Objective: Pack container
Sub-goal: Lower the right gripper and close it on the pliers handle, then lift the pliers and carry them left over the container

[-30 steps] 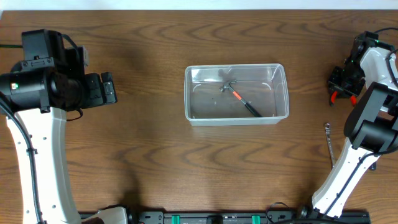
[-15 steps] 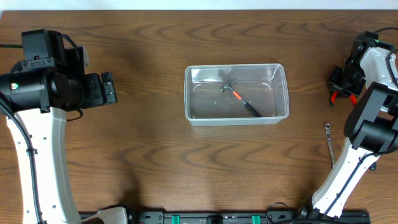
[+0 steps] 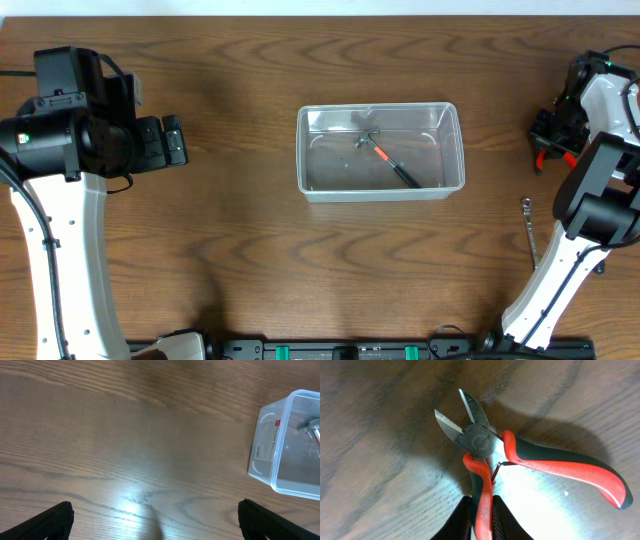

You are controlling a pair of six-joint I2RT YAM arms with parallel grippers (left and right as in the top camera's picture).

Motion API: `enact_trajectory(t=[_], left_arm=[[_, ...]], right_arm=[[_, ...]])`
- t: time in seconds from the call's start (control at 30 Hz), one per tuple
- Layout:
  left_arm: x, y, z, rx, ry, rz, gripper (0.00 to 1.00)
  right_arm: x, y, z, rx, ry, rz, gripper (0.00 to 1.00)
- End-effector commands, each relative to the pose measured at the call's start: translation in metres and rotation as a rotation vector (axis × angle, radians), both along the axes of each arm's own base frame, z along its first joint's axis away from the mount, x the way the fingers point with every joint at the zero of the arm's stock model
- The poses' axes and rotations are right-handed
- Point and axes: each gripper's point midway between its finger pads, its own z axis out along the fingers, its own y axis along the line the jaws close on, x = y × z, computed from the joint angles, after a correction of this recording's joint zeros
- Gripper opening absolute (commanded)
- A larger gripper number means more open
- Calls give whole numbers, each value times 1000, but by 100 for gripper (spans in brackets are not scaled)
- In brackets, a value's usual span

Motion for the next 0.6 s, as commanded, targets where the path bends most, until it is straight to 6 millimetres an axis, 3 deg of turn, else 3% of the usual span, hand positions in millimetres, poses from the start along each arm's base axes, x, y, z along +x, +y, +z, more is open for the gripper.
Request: enact_trajectory(t=[0.0, 0.2, 0.33, 0.47, 0.57], left_arm=[[2, 3, 5, 10, -14, 8, 98], [2, 3, 5, 10, -14, 8, 98], [2, 3, 5, 10, -14, 8, 98], [2, 3, 5, 10, -15, 8, 98], [2, 3, 5, 10, -14, 8, 98]], right_arm=[[12, -9, 16, -31, -32, 14, 9], [29, -5, 55, -47, -78, 87, 8], [38, 10, 83, -52, -95, 183, 8], [44, 37, 108, -53, -103, 300, 7], [51, 70, 128, -41, -131, 397, 6]])
